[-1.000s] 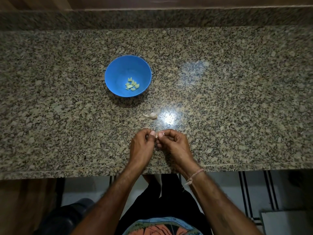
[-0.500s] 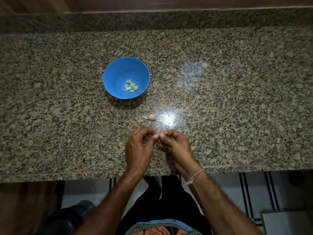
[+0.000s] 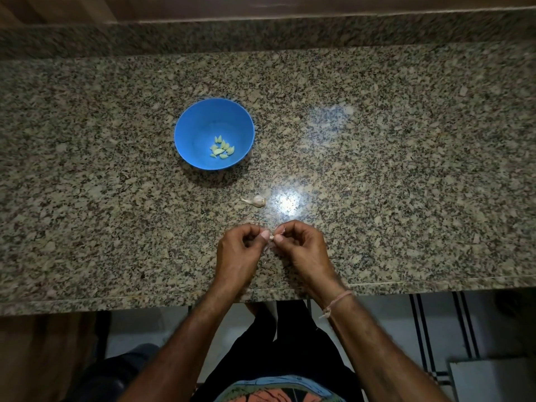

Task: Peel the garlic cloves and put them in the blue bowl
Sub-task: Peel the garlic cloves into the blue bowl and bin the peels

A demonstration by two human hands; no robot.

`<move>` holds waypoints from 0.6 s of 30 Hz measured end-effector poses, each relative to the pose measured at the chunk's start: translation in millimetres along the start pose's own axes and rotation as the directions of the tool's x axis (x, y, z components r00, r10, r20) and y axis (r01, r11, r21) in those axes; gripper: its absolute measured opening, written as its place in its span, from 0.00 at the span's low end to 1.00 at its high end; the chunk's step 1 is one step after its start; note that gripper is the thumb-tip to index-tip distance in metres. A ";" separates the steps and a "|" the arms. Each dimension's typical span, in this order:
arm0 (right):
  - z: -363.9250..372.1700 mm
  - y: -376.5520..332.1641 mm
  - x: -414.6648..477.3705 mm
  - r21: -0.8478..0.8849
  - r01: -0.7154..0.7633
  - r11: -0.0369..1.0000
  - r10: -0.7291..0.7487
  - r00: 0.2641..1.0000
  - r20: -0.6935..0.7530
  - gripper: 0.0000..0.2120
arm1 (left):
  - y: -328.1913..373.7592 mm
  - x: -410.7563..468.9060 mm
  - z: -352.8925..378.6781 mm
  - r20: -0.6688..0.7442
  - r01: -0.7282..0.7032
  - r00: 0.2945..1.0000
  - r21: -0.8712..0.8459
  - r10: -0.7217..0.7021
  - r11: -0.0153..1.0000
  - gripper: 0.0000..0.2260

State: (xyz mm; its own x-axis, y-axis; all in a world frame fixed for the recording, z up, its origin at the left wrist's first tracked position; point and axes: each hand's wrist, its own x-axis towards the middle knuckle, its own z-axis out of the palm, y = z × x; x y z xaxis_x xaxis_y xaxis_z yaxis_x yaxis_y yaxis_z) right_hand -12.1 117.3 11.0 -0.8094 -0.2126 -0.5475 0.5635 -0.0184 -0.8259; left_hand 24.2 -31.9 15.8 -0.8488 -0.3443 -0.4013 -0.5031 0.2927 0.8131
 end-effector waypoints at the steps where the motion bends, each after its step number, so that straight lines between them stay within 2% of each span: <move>1: 0.8 -0.6 -0.6 -0.034 0.022 0.999 -0.022 1.000 -0.010 0.03 | -0.3 0.1 0.4 -0.002 0.007 1.000 -0.010 -0.007 1.000 0.04; 5: 4.0 -0.6 -2.3 -0.057 0.087 0.995 -0.091 0.993 -0.076 0.01 | 0.7 -2.0 4.1 -0.051 0.027 0.998 -0.025 -0.029 0.999 0.01; 10: 6.8 3.3 1.9 -0.319 0.215 0.923 -0.262 0.959 -0.111 0.02 | 4.3 -6.7 12.2 -0.150 0.038 0.988 0.026 -0.034 0.999 0.03; 12: 10.1 3.4 2.2 -0.320 0.195 0.927 -0.251 0.957 -0.146 0.02 | 5.2 -8.4 13.2 -0.163 -0.027 0.986 0.099 0.043 0.995 0.03; 15: 16.7 4.1 -0.4 -0.161 0.106 0.981 -0.133 0.977 -0.169 0.05 | 6.8 -9.6 12.1 -0.141 -0.168 0.969 0.236 0.205 0.957 0.05; 16: 18.3 5.2 -1.0 -0.154 0.109 0.982 -0.135 0.976 -0.173 0.06 | 7.2 -8.9 11.6 -0.128 -0.193 0.964 0.272 0.234 0.943 0.06; 18: 20.3 5.3 -2.1 -0.270 0.179 0.946 -0.232 0.956 -0.181 0.08 | 7.5 -7.5 11.1 -0.101 -0.215 0.961 0.316 0.258 0.924 0.06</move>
State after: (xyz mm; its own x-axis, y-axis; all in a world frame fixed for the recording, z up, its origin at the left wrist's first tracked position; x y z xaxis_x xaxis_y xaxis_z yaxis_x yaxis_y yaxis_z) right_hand -4.1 97.8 10.6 -0.9344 -0.0225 -0.3555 0.3434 0.2087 -0.9157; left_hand 25.0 -17.2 20.3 -0.9292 -0.3449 -0.1332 -0.3335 0.6264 0.7046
